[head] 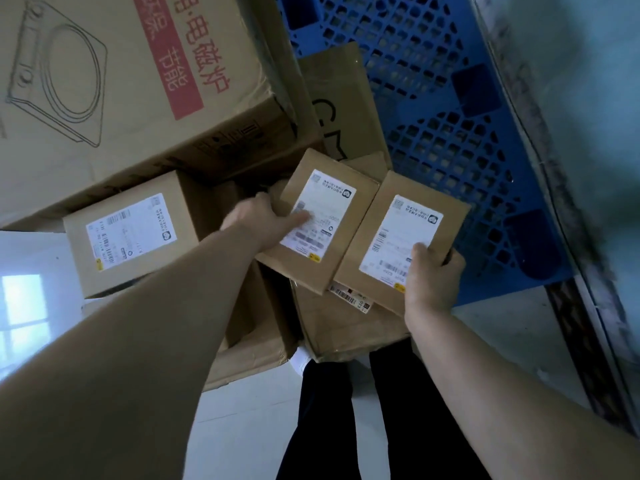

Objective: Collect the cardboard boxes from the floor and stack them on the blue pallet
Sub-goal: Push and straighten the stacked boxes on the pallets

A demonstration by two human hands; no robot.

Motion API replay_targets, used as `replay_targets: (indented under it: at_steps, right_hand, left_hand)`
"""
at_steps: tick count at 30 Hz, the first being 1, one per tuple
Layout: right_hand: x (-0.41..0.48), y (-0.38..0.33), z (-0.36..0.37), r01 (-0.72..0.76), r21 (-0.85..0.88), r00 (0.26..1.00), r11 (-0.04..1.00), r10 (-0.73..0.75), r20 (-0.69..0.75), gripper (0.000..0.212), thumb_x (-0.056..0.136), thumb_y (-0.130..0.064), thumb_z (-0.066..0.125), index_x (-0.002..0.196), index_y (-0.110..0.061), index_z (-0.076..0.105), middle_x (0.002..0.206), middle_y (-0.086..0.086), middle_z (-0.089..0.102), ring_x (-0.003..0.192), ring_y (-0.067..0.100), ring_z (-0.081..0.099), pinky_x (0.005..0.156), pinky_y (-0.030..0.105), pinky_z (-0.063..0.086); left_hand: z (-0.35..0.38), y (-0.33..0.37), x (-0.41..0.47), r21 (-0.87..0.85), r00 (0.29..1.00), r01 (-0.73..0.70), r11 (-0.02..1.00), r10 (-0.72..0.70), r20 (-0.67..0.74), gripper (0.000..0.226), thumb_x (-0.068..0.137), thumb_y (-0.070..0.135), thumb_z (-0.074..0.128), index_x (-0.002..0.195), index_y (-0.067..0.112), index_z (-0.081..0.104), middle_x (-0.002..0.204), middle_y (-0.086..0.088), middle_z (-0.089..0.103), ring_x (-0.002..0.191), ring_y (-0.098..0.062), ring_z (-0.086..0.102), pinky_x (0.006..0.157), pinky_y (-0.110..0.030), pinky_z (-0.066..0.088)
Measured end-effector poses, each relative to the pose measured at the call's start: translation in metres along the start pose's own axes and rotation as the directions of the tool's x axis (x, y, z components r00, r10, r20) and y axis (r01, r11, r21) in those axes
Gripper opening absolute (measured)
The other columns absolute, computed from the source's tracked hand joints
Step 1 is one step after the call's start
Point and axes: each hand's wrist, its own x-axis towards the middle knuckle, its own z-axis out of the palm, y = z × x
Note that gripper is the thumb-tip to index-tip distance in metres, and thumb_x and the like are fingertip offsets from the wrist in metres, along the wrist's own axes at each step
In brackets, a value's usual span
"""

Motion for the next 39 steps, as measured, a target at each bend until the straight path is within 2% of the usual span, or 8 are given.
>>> replay_targets:
  at_steps: [6, 10, 16, 21, 26, 30, 35, 39]
  right_hand:
    - [0.021, -0.048, 0.014, 0.247, -0.232, 0.951, 0.941, -0.189, 0.245, 0.056, 0.074, -0.032, 0.053, 0.129, -0.034, 0.047, 0.12, 0.0, 0.056, 0.094, 0.021, 0.063, 0.081, 0.041, 0.055]
    - [0.035, -0.077, 0.035, 0.388, -0.285, 0.878, 0.877, -0.256, 0.405, 0.057, 0.083, -0.028, 0.058, 0.137, -0.039, 0.041, 0.106, -0.013, 0.063, 0.093, 0.014, 0.064, 0.081, 0.033, 0.054]
    - [0.037, -0.084, 0.055, 0.447, -0.338, 0.839, 0.828, -0.258, 0.479, 0.079, 0.085, -0.026, 0.062, 0.147, -0.046, 0.017, 0.137, -0.004, 0.05, 0.106, 0.017, 0.062, 0.075, 0.029, 0.052]
    - [0.047, -0.082, 0.057, 0.463, -0.397, 0.832, 0.793, -0.234, 0.504, 0.08, 0.092, -0.025, 0.056, 0.15, -0.043, 0.005, 0.142, -0.006, 0.049, 0.096, 0.015, 0.061, 0.057, 0.021, 0.041]
    - [0.026, -0.083, 0.051, 0.596, -0.484, 0.802, 0.641, -0.44, 0.404, 0.078, 0.086, -0.036, 0.06, 0.151, -0.031, 0.018, 0.15, -0.001, 0.039, 0.129, 0.023, 0.048, 0.099, 0.048, 0.047]
    - [-0.023, -0.078, 0.063, 0.772, -0.343, 0.635, 0.535, -0.673, 0.38, 0.051, 0.087, -0.028, 0.059, 0.136, -0.019, 0.049, 0.134, 0.001, 0.053, 0.124, 0.021, 0.049, 0.102, 0.042, 0.044]
    - [-0.105, -0.057, 0.09, 0.825, -0.197, 0.545, 0.531, -0.653, 0.526, 0.034, 0.09, -0.024, 0.062, 0.123, -0.023, 0.058, 0.127, -0.004, 0.059, 0.118, 0.016, 0.054, 0.095, 0.032, 0.048]
    - [-0.159, -0.021, 0.103, 0.774, -0.167, 0.553, 0.611, -0.524, 0.647, 0.014, 0.09, -0.029, 0.06, 0.102, -0.026, 0.063, 0.101, -0.008, 0.067, 0.094, 0.012, 0.064, 0.074, 0.027, 0.052]
  left_hand:
    - [0.048, -0.024, -0.039, -0.456, 0.977, 0.21, 0.865, -0.204, 0.064, 0.078, 0.079, 0.063, 0.064, 0.133, 0.011, 0.04, 0.132, -0.009, 0.055, 0.118, -0.029, 0.055, 0.088, -0.034, 0.047]
    - [0.061, -0.025, -0.043, -0.683, 0.948, 0.222, 0.695, -0.318, -0.016, 0.073, 0.08, 0.053, 0.07, 0.132, 0.011, 0.04, 0.133, -0.008, 0.054, 0.12, -0.028, 0.054, 0.092, -0.035, 0.047]
    - [0.075, -0.015, -0.046, -0.824, 0.901, 0.241, 0.513, -0.434, -0.007, 0.08, 0.072, 0.046, 0.077, 0.132, 0.013, 0.035, 0.134, -0.007, 0.047, 0.125, -0.03, 0.047, 0.103, -0.047, 0.045]
    - [0.063, -0.007, -0.039, -0.838, 0.893, 0.12, 0.533, -0.426, -0.143, 0.083, 0.081, 0.03, 0.073, 0.145, 0.01, 0.024, 0.145, -0.009, 0.036, 0.134, -0.029, 0.036, 0.111, -0.046, 0.036]
    - [0.062, 0.0, -0.065, -0.773, 0.909, 0.056, 0.632, -0.352, -0.223, 0.086, 0.086, 0.03, 0.068, 0.151, 0.011, 0.016, 0.153, -0.006, 0.026, 0.142, -0.024, 0.026, 0.111, -0.037, 0.03]
    - [0.044, -0.005, -0.087, -0.674, 0.872, -0.095, 0.733, -0.265, -0.411, 0.064, 0.092, 0.02, 0.058, 0.147, 0.015, 0.026, 0.152, 0.001, 0.029, 0.141, -0.017, 0.029, 0.104, -0.026, 0.032]
    - [0.005, -0.058, -0.105, -0.656, 0.762, -0.163, 0.737, -0.328, -0.558, 0.05, 0.094, 0.011, 0.052, 0.141, 0.014, 0.034, 0.144, -0.002, 0.038, 0.136, -0.016, 0.034, 0.106, -0.023, 0.03]
    - [-0.008, -0.145, -0.106, -0.68, 0.596, 0.087, 0.728, -0.585, -0.55, 0.052, 0.091, 0.006, 0.049, 0.14, 0.014, 0.035, 0.145, -0.005, 0.035, 0.134, -0.024, 0.032, 0.104, -0.045, 0.034]
